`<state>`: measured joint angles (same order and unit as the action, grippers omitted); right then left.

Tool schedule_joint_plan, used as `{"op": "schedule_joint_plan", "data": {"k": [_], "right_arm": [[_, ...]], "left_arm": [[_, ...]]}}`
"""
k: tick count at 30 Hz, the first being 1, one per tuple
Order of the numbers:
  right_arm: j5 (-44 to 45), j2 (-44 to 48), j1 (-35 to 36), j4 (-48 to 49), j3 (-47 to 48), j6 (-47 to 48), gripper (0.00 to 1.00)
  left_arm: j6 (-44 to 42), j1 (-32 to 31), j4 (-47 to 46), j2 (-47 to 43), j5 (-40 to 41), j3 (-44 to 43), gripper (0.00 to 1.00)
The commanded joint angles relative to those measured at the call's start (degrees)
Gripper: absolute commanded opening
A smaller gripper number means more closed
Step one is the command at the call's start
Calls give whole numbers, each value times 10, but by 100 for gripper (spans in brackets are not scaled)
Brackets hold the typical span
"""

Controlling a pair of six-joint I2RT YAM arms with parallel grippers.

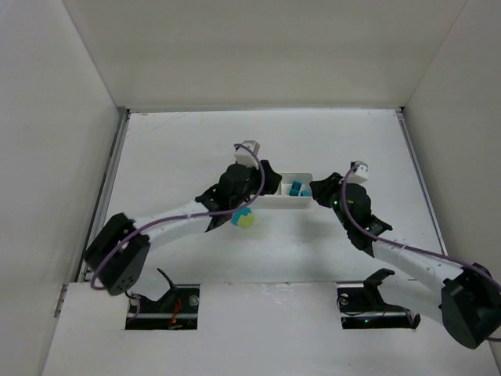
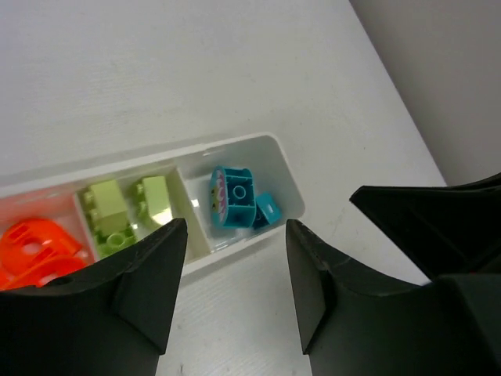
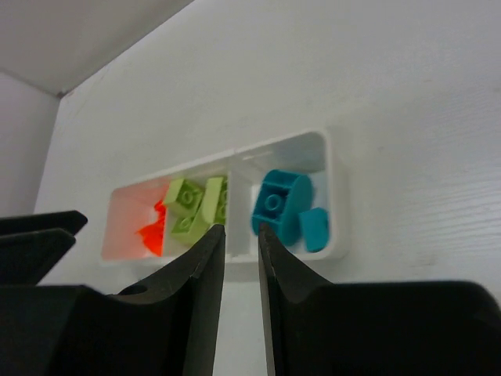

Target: Sort the legos into containers by color

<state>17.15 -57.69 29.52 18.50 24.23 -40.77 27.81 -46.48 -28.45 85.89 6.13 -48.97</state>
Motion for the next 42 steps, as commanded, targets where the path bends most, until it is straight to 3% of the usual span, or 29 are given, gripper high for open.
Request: {"op": "schedule_joint_plan", "data": {"k": [1,4,6,7,9,12,20,33,42], "right_arm": [[3,-30,64,33,60,62,29],[-10,-71,116,15,95,86,30],[-36,-101,152,-4,117,92,36],[-51,-116,169,-6,123,93,41],[-82,-150,202,0,131,100,61],[-98,-214,237,6,152,118,78],[-85,-329,271,1,209,191,95],[-72,-434,284,-37,287,298,97],[-78,-464,284,-49,308,326,77]], "left_arm": [[34,20,16,-119,55,85,49],[60,30,64,-208,78,149,43],[72,37,99,-259,86,186,41],[76,42,115,-279,89,202,40],[92,54,143,-314,92,230,41],[110,77,161,-330,81,253,43],[133,120,158,-321,35,281,46],[175,249,193,-324,-131,304,54],[215,252,167,-280,-187,313,60]]}}
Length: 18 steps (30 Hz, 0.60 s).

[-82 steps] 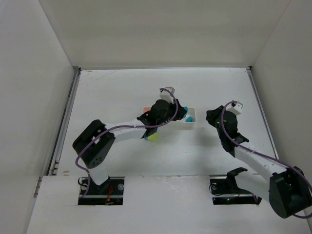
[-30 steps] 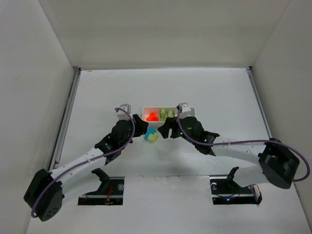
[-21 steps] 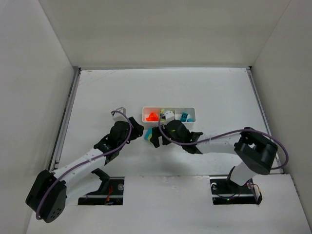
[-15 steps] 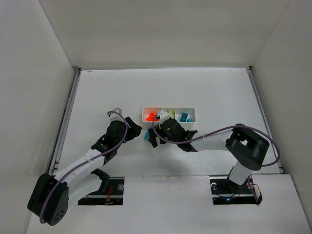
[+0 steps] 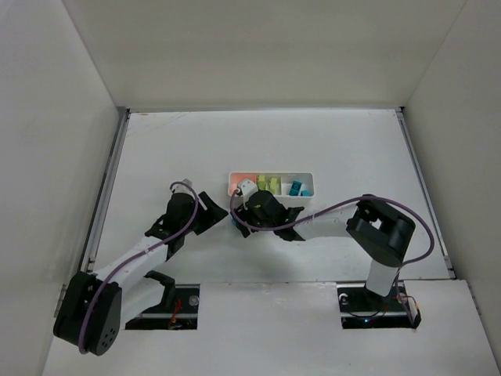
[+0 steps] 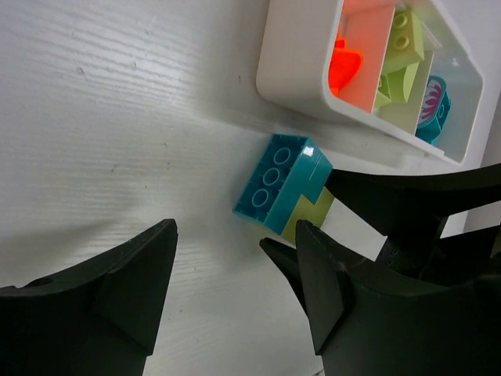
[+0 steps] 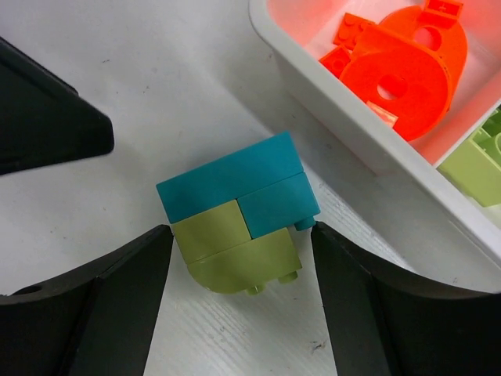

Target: Sort the legos into containers by color

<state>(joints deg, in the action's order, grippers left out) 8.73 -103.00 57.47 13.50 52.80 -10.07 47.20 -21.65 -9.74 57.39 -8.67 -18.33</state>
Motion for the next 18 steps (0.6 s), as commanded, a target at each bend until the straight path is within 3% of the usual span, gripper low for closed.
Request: {"op": "schedule_joint_plan", "data": {"k": [1,4,8,14,18], "right_arm": [[4,-12,4,1,23,19,74],[-2,-15,4,1,21,22,73],[-4,-12,4,0,15,22,80],[-11,4,8,7,6,22,61],[-33,34,13,11,-9,22,60]], "left_arm": [[24,3,-22,10,-43,7,60],[32,5,-30,19,-53,12,61],[54,6,-59,25,-74,22,64],[79,14,-96,51,-98,34,64],[99,24,-121,46,-118,44,66]]}}
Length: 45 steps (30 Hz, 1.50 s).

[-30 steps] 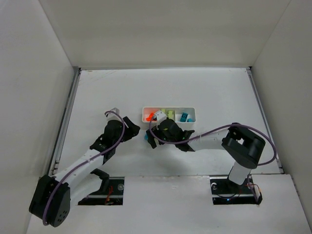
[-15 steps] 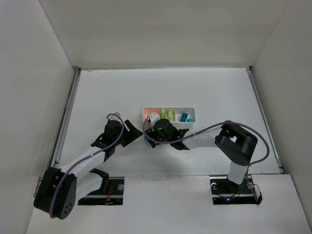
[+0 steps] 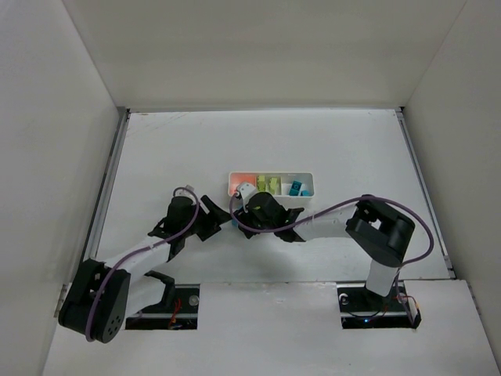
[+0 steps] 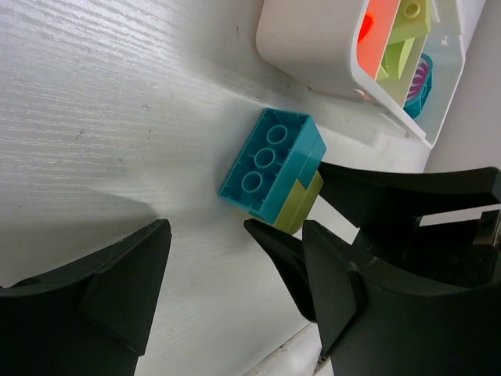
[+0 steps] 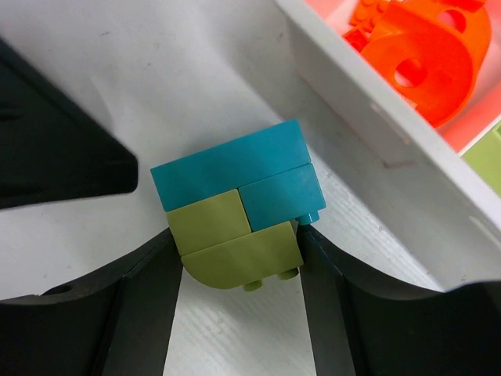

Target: Sort the legos into containers by color

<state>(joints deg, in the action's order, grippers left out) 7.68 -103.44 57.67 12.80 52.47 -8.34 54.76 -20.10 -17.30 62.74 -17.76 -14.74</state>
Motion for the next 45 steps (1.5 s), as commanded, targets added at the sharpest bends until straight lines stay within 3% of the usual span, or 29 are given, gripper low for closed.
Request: {"op": "schedule_joint_plan", "data": {"k": [1,7,17,25,39,45], "right_arm": [[-27,46,12,20,-11,4,60],[-75,91,17,40,-37,-5,60],[-106,117,32,59,-44,-20,60],[-130,130,33,75,-50,-36,60],[-166,152,19,108,-62,-54,60],[-170,161,10,110,-69,-62,60]], "left_arm": [[29,10,-49,-11,-32,10,66],[63,4,-90,-27,-66,21,69],[87,-2,-112,-40,-76,31,55],[111,-22,-121,-57,-79,31,38],[127,-37,-116,-84,-94,37,43],[134,-37,-120,-102,-90,38,27]]}}
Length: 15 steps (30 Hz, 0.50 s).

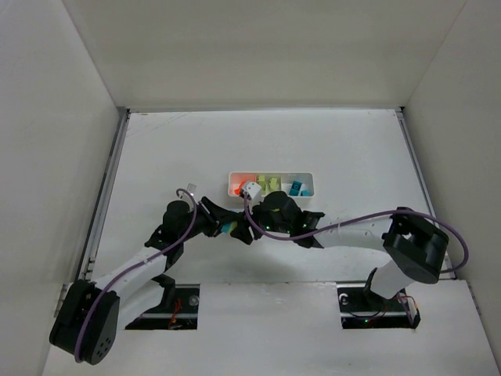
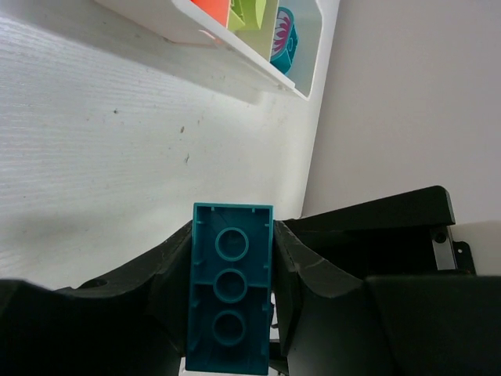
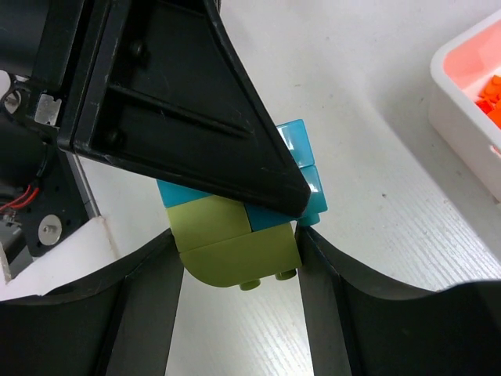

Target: Sort the legos into containers by color

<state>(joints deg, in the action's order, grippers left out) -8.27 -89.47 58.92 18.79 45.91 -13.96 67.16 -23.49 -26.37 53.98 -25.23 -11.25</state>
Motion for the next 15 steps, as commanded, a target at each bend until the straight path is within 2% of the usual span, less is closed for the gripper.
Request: {"op": "schedule_joint_plan", "data": {"k": [1,4,9,15], "right_arm": [[-10,23,-3,50,-6,-7,60],[-8,27,-4,50,-10,-8,64],[3,39,-7,52,-23,-10,86],[5,74,-10,78,-55,-28,96]], "left_arm": [[11,-3,-31,-16,-13,4,24],[13,-2,-33,-20,-9,6,19],[17,11,-33,-41,6,9,15],[24,30,-55,-47,14,9,14]]}}
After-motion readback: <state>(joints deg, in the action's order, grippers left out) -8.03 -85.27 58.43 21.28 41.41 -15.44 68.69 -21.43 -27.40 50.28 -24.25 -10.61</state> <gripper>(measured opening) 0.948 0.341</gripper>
